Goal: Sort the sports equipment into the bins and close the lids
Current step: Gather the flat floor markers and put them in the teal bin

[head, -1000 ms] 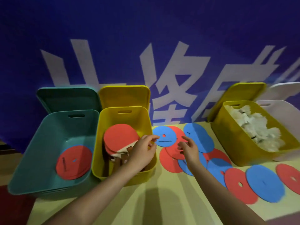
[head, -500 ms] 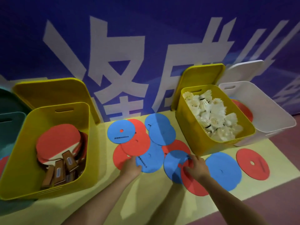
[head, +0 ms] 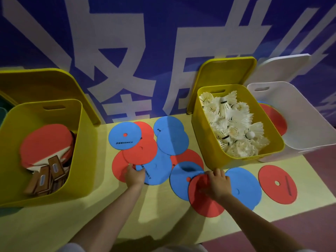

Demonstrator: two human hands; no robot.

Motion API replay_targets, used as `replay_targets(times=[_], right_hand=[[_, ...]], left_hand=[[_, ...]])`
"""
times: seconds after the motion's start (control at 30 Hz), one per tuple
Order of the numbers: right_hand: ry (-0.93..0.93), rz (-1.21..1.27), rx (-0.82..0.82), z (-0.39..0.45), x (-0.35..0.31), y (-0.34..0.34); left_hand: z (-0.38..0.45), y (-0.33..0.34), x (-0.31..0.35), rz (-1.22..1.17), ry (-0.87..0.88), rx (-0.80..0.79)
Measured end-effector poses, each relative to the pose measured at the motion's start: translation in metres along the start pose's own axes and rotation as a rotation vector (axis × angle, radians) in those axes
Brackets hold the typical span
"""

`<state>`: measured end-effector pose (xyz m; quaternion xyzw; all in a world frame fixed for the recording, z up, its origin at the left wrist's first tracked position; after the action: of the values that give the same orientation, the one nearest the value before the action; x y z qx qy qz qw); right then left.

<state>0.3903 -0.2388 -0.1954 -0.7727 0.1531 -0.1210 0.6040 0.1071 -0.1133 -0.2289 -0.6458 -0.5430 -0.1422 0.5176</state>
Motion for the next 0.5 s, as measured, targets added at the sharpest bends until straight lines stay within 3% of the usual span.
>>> replay_targets(times=[0.1, 0.23, 0.5], right_hand=[[-0.033, 0.033, 0.042, 0.0, -0.001, -0.001], [-0.117, 0.28, 0.092, -0.002, -0.017, -0.005], [-0.193, 0.458, 0.183, -0.002, -0.07, -0.047]], left_hand=[[0.004, -0.003, 0.003, -0.054, -0.083, -0.048], [0.001, -0.006, 0.007, -0.112, -0.078, -0.054], [-0.02, -0.046, 0.005, -0.112, 0.129, -0.034]])
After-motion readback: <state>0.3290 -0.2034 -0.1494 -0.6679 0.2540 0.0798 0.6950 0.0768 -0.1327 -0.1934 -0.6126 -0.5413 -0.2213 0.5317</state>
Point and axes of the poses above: each hand's wrist, its own z-axis towards the middle knuckle, its own y-axis out of the palm, x = y × z, the point moved 1 cm from there along z, towards the middle knuckle, and after that the axes turned 8 degrees about x, right-handed, at the moved point
